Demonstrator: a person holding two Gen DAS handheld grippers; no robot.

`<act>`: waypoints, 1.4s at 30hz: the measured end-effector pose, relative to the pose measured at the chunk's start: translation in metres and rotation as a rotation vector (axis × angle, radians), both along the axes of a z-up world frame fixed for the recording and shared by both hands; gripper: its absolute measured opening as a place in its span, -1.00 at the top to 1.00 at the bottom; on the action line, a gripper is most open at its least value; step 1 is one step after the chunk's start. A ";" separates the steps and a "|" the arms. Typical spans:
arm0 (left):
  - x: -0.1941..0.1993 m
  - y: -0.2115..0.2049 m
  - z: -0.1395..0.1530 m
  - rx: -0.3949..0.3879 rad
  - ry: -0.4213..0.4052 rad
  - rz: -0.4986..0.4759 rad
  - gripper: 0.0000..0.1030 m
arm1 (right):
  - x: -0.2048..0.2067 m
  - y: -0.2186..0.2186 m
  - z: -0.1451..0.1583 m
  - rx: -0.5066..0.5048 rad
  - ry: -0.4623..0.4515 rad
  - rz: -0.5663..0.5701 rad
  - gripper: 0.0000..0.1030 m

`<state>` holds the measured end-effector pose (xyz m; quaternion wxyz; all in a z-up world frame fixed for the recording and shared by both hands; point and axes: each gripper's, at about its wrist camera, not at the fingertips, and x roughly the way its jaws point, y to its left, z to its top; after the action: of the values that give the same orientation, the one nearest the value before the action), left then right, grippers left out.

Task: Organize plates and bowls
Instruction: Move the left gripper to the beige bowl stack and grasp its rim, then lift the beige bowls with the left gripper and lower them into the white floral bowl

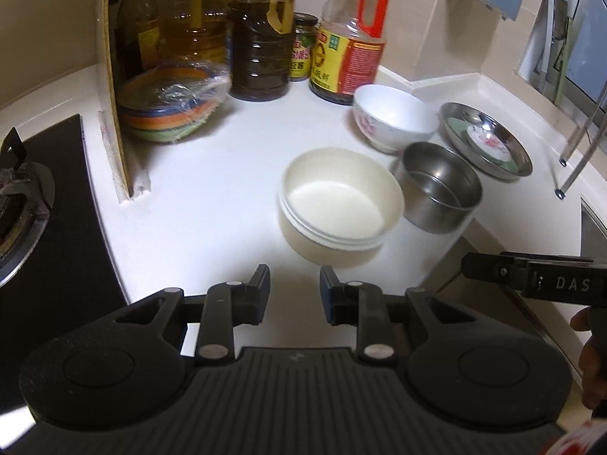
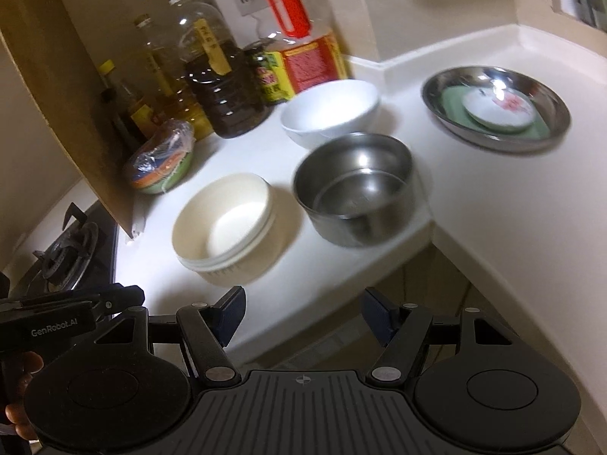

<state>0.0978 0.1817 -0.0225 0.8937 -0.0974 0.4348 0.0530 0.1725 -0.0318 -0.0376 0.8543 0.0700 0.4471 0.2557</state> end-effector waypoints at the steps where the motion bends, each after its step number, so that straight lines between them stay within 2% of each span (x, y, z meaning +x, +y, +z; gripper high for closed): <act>1: 0.002 0.002 0.000 0.002 -0.002 0.000 0.50 | 0.002 0.005 0.000 -0.002 -0.004 0.007 -0.33; 12: 0.027 0.016 0.001 -0.026 -0.011 -0.016 0.42 | 0.024 0.040 -0.002 -0.016 -0.018 0.031 -0.31; 20: 0.054 0.016 -0.005 -0.038 -0.009 -0.046 0.36 | 0.044 0.056 -0.013 -0.030 -0.004 0.013 -0.01; 25: 0.074 0.017 -0.014 -0.017 0.004 -0.055 0.36 | 0.054 0.064 -0.021 -0.035 0.006 0.000 0.18; 33: 0.089 0.020 -0.027 -0.001 0.026 -0.074 0.37 | 0.062 0.070 -0.030 -0.041 0.015 -0.018 0.32; 36: 0.092 0.019 -0.031 0.008 0.036 -0.079 0.44 | 0.064 0.073 -0.032 -0.044 0.015 -0.020 0.41; 38: 0.093 0.019 -0.032 0.013 0.040 -0.086 0.55 | 0.064 0.074 -0.033 -0.043 0.016 -0.022 0.53; 42: 0.094 0.018 -0.035 0.018 0.047 -0.098 0.68 | 0.064 0.076 -0.034 -0.051 0.010 -0.026 0.58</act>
<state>0.1913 0.2002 -0.0576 0.8856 -0.0670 0.4593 0.0155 0.2367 0.0443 -0.0712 0.8567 0.0554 0.4569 0.2330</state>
